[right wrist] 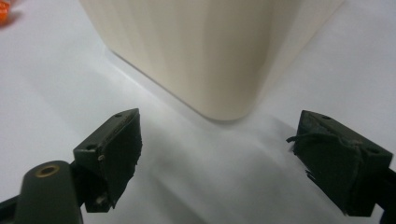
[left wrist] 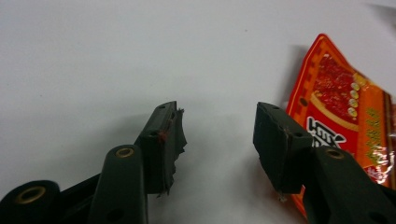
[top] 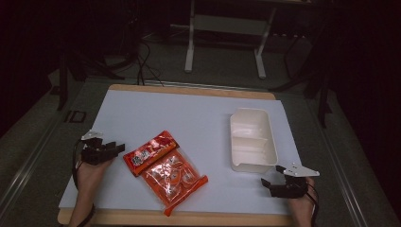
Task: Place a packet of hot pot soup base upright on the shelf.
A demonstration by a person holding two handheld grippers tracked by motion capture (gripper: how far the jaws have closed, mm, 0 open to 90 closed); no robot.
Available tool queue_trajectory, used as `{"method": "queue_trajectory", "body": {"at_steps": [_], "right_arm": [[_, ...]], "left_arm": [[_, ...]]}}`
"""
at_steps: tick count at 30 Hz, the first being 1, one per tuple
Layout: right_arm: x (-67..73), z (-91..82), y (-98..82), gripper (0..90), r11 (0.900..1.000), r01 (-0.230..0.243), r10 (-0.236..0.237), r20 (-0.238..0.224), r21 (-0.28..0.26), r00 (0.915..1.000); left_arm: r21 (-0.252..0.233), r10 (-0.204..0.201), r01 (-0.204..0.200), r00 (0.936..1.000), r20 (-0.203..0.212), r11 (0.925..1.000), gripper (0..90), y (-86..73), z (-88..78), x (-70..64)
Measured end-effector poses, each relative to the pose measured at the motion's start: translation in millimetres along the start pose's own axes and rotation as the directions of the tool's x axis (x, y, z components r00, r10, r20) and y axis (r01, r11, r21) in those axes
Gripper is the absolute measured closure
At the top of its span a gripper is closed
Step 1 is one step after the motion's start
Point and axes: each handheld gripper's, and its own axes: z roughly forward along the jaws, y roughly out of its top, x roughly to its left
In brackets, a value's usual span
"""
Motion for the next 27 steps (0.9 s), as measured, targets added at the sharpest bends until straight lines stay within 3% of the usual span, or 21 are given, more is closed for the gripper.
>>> {"method": "queue_trajectory", "body": {"at_steps": [7, 12, 17, 23, 27], "right_arm": [[-1.0, -0.6, 0.1, 14.8, 1.000, -0.004, 0.004, -0.012, -0.005, 0.9999], [1.0, 0.4, 0.8, 14.8, 1.000, 0.018, -0.017, -0.018, 0.010, 0.9997], [1.2, 0.8, 1.0, 14.8, 1.000, 0.019, -0.019, -0.022, 0.017, 0.9996], [2.3, 1.7, 1.4, 14.8, 0.999, 0.032, -0.031, -0.024, 0.025, 0.9992], [2.9, 2.1, 1.5, 14.8, 0.999, 0.037, -0.037, -0.025, 0.029, 0.9990]], "left_arm": [[-0.007, -0.008, 0.009, 0.9999, 0.012, 0.9999, 50.1, 0.0, -2.7, -1.9], [-0.014, -0.004, 0.005, 0.9981, 0.062, 0.9999, 48.0, -0.1, -9.7, -7.6], [-0.014, -0.016, 0.017, 0.9962, 0.086, 0.9998, 44.9, 0.4, -8.9, -7.7], [0.009, -0.013, 0.012, 0.9935, 0.113, 0.9999, 40.1, -0.7, -4.6, -12.9], [0.050, -0.009, 0.003, 0.9932, 0.116, 0.9987, 38.5, -3.5, 1.1, -16.3]]}}
